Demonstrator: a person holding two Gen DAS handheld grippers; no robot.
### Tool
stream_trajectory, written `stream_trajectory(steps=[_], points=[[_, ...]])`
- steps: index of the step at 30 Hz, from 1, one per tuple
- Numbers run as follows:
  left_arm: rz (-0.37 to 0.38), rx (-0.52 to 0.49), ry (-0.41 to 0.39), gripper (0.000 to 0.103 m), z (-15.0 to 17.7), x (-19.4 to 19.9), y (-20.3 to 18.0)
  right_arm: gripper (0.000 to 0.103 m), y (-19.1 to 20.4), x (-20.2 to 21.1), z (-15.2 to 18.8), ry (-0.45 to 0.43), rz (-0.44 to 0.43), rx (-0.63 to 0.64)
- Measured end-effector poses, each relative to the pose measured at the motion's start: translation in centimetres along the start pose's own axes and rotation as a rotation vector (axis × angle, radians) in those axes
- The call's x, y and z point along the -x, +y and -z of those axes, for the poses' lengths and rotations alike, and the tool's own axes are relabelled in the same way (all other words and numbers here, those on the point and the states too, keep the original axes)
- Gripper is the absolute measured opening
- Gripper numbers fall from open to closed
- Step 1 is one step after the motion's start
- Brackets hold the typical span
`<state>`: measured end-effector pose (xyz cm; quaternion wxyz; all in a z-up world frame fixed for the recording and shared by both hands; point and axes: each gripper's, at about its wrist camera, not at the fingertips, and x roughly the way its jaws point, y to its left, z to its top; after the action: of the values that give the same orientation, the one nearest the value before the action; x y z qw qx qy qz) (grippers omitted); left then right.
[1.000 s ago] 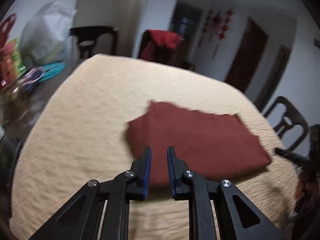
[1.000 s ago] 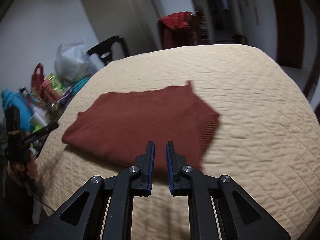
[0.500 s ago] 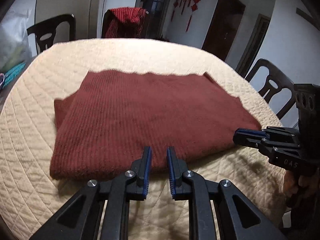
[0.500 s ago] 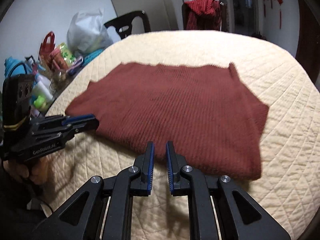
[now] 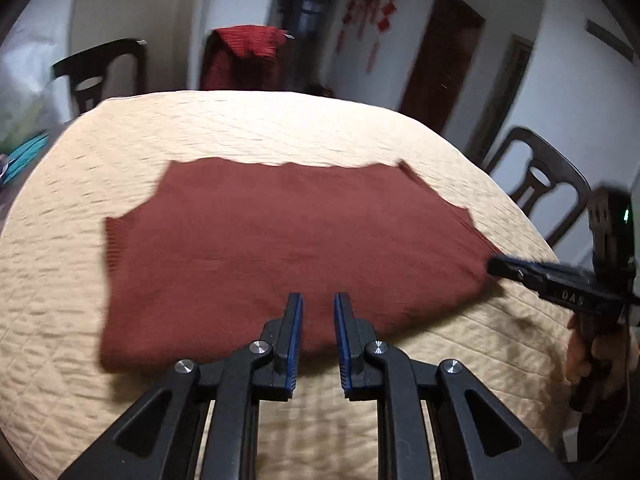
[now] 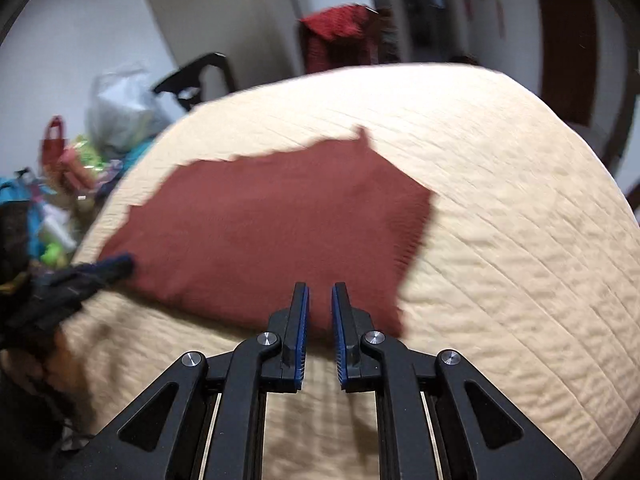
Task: Fold small clothes
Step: 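Open both grippers and lay the lifted hem down onto the collar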
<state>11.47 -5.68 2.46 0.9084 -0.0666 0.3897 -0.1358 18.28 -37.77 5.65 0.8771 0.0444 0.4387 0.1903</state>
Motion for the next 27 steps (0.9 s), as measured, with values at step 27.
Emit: stream_trajectory(steps=[27], points=[[-0.136, 0.199, -0.016, 0.018, 2.6, 2.4, 6.6, 0.011, -2.1, 0.8, 0.3, -0.018, -0.014, -0.083]])
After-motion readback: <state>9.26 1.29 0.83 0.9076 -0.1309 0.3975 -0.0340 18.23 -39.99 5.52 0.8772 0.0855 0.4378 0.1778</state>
